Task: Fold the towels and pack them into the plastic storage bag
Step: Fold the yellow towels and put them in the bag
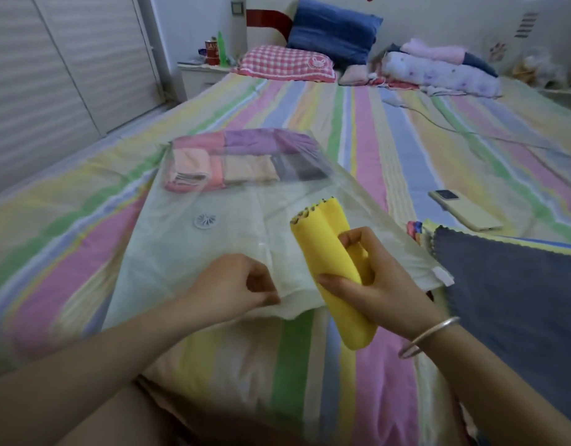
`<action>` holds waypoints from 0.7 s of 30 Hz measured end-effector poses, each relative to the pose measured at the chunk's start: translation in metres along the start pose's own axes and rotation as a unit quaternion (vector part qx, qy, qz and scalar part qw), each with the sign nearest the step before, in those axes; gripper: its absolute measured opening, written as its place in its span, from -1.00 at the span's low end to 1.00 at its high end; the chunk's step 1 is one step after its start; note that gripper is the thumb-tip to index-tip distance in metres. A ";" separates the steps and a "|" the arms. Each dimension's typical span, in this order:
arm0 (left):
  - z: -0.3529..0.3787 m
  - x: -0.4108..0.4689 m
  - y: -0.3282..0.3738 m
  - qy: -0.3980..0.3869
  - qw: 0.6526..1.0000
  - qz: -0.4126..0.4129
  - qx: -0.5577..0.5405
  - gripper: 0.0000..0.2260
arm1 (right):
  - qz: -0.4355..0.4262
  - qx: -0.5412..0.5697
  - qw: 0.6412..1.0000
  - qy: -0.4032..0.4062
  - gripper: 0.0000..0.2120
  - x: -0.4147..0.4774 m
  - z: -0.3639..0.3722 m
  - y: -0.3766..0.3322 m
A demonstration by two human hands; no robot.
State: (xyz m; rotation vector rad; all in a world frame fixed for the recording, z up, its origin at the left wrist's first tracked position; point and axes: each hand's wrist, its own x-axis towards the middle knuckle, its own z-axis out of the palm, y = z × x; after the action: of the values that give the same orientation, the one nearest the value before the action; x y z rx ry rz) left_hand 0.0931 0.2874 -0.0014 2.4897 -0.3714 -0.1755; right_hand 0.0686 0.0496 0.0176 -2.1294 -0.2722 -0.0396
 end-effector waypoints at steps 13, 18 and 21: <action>-0.028 0.001 0.022 0.126 0.951 0.071 -0.272 -0.91 | 0.083 -0.266 0.955 -0.098 -0.53 0.011 0.056 -0.013; -0.090 0.021 0.030 -0.082 0.928 0.057 -0.359 -0.81 | 0.084 -0.177 0.981 -0.008 -0.37 0.114 0.088 -0.011; -0.127 0.045 -0.003 -0.026 0.919 0.033 -0.391 -0.79 | 0.068 -0.222 0.972 0.030 -0.54 0.172 0.108 -0.011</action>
State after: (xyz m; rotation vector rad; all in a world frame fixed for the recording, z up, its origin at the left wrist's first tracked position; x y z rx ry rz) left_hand 0.1631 0.3467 0.0979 1.6810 -0.3232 -0.2955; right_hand 0.2255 0.1760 -0.0093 -2.5821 -0.0849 -0.0926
